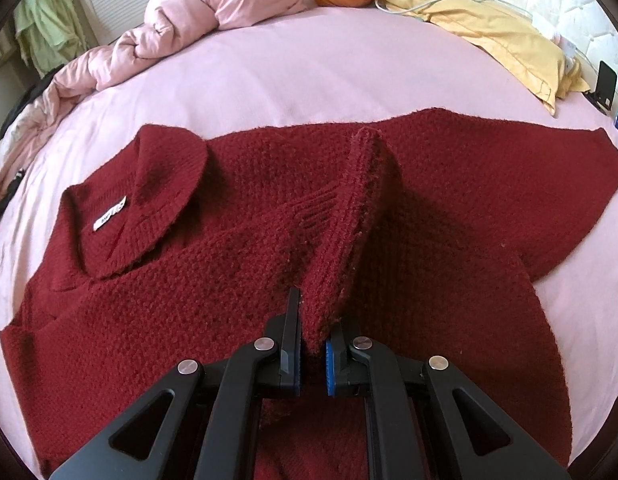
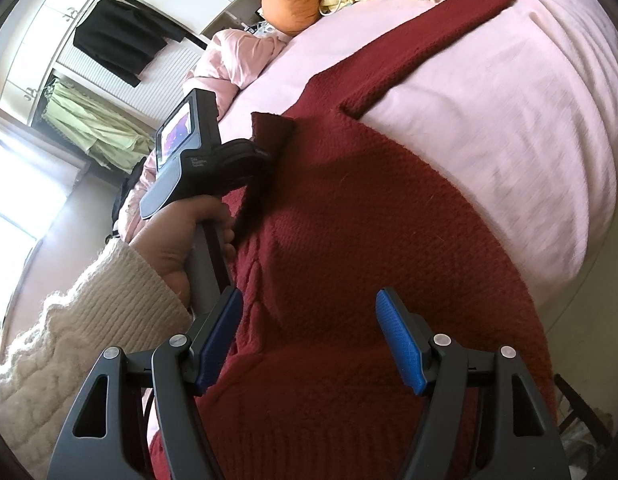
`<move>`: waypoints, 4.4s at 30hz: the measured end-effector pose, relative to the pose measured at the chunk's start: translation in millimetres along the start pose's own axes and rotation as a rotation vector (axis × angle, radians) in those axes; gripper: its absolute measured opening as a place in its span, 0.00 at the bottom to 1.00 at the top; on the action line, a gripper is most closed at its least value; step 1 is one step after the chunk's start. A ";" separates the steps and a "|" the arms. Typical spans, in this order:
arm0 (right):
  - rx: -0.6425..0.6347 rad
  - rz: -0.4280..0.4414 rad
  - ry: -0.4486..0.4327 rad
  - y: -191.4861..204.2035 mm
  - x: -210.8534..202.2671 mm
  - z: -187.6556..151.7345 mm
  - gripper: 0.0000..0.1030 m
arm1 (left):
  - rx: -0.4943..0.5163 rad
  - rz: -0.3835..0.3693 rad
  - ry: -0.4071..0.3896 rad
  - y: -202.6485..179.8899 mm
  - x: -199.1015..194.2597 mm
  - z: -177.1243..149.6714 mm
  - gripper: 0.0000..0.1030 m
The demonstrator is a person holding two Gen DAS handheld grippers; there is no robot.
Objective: Fold clothes
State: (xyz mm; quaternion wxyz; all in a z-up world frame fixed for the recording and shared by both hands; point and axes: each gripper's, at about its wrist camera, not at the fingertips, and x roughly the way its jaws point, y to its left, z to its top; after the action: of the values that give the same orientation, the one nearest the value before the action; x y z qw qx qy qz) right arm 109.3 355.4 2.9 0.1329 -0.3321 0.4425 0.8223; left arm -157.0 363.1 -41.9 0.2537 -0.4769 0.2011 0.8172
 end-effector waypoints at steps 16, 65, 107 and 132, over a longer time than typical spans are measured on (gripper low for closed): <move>0.005 0.008 0.012 1.3 2.5 -4.9 0.68 | -0.015 -0.021 -0.155 -5.9 -26.0 12.8 0.09; -0.116 -0.192 0.010 36.8 10.9 -17.3 0.68 | -0.309 -0.018 -0.089 242.2 -42.3 -131.8 0.98; -0.445 -0.013 -0.220 1.1 -41.5 80.7 0.87 | -0.818 -0.064 -0.204 215.4 -158.2 -258.9 0.99; 0.337 0.059 -0.178 -245.6 -5.4 286.4 0.87 | -0.818 -0.068 -0.142 211.6 -144.5 -252.6 0.99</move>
State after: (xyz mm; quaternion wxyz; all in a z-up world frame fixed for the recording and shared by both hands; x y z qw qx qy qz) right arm 116.5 730.3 -39.5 0.2011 -0.2179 0.5698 0.7664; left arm -54.1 19.5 -13.5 0.0833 -0.4872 -0.1741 0.8517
